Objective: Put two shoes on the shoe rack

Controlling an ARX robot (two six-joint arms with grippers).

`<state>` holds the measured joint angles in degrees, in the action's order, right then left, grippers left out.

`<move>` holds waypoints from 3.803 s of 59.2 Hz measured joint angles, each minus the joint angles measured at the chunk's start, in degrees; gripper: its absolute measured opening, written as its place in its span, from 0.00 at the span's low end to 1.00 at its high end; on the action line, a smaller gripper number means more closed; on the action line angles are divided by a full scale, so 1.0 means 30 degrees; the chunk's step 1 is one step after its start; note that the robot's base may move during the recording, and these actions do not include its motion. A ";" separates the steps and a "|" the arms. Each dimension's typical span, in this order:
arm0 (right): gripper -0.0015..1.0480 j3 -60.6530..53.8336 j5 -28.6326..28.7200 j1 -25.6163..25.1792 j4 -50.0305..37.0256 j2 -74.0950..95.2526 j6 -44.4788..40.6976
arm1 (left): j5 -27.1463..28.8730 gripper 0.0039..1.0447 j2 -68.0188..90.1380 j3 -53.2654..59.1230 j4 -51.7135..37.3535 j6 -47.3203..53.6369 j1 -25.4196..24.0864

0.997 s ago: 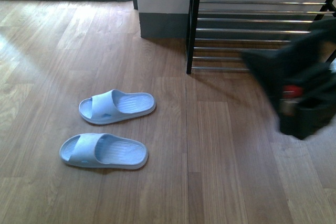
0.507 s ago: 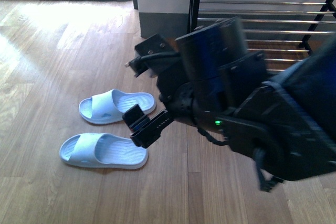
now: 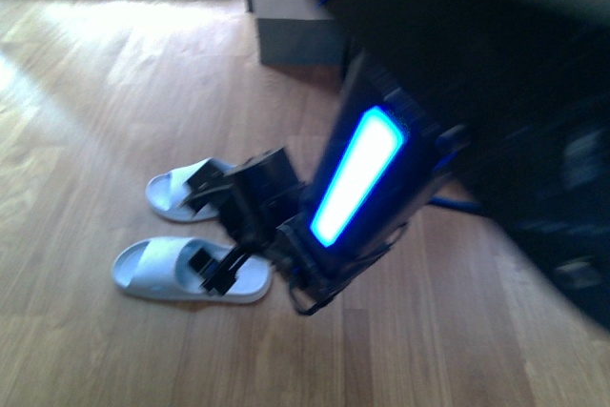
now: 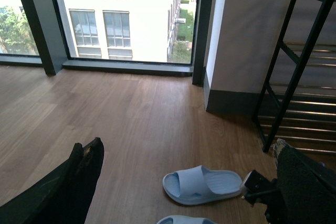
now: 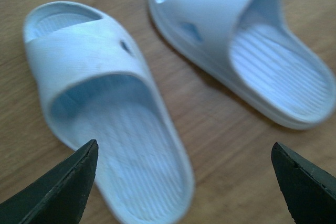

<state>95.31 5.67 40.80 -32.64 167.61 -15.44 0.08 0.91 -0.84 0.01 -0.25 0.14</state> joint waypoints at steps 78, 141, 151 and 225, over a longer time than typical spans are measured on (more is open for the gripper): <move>0.18 1.6145 0.0962 0.1188 0.7286 0.9165 0.2659 | -0.0007 0.91 0.0000 0.0000 0.0000 0.0000 0.0000; 0.02 -1.8972 -0.5348 -1.0426 -0.6528 -1.5344 0.6324 | -0.0007 0.91 0.0000 0.0000 0.0000 0.0000 0.0000; 0.02 -2.2688 -0.4612 -1.1526 -0.5450 -2.0575 0.6681 | -0.0007 0.91 0.0000 0.0000 0.0000 0.0000 0.0000; 0.02 -2.5441 -0.3402 -1.3121 -0.2463 -2.8851 0.6958 | -0.0029 0.91 0.0000 0.0000 0.0000 0.0000 0.0000</move>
<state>18.98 -4.54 1.43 -40.03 81.06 5.43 -0.01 0.91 -0.84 0.01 -0.25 0.14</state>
